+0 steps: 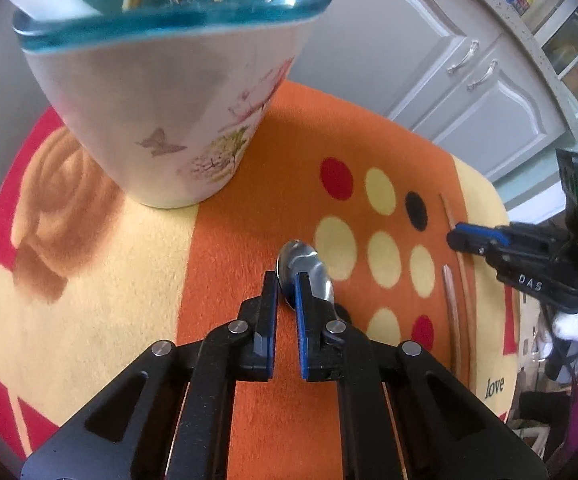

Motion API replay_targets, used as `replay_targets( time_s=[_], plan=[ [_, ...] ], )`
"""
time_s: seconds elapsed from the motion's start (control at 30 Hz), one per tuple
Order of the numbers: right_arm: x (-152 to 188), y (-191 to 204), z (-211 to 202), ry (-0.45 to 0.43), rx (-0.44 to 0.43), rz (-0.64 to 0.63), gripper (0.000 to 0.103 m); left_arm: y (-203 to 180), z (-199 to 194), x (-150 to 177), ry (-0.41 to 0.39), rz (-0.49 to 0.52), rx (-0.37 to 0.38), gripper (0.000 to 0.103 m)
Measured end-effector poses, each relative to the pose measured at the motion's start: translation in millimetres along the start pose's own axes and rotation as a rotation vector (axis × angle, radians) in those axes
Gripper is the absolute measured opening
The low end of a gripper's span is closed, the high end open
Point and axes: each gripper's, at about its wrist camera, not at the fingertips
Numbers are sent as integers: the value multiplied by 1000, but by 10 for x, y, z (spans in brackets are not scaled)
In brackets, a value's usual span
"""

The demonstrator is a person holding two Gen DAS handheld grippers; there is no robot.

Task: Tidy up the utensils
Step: 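Grasp the metal spoon with the left gripper while the right grasps the wooden chopstick, then carry the spoon and chopstick up over the floral cup and lower them in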

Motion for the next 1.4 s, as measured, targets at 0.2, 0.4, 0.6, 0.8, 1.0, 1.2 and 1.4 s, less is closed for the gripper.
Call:
replay_targets(
  time_s=[0.2, 0.4, 0.6, 0.8, 1.0, 1.2, 1.4],
  plan=[
    [-72, 40, 34, -22, -2, 18, 13, 28, 68, -40, 1, -17, 25, 17],
    [-41, 19, -125, -71, -22, 45, 8, -55, -39, -32, -6, 34, 25, 5],
    [110, -88, -563, -163, -88, 101, 8, -168, -495, -72, -81, 74, 44, 2],
    [337, -52, -1101, -277, -172, 117, 6, -304, -966, -87, -156, 134, 55, 0],
    [535, 73, -1331, -325, -243, 120, 5, -385, -1313, -52, -206, 171, 55, 0],
    [631, 185, -1641, -368, -233, 77, 5, -479, -1526, -97, -251, 194, 53, 0],
    [646, 281, -1850, -407, -219, 46, 5, -480, -1766, -136, -294, 204, 46, 0]
  ],
)
Point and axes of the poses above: each gripper's, at about its wrist camera, not at the fingertips, and z roughly the way its jaws point, y to its left, x to its underside, and after that the axes turned 8 degrees about z, right-handed
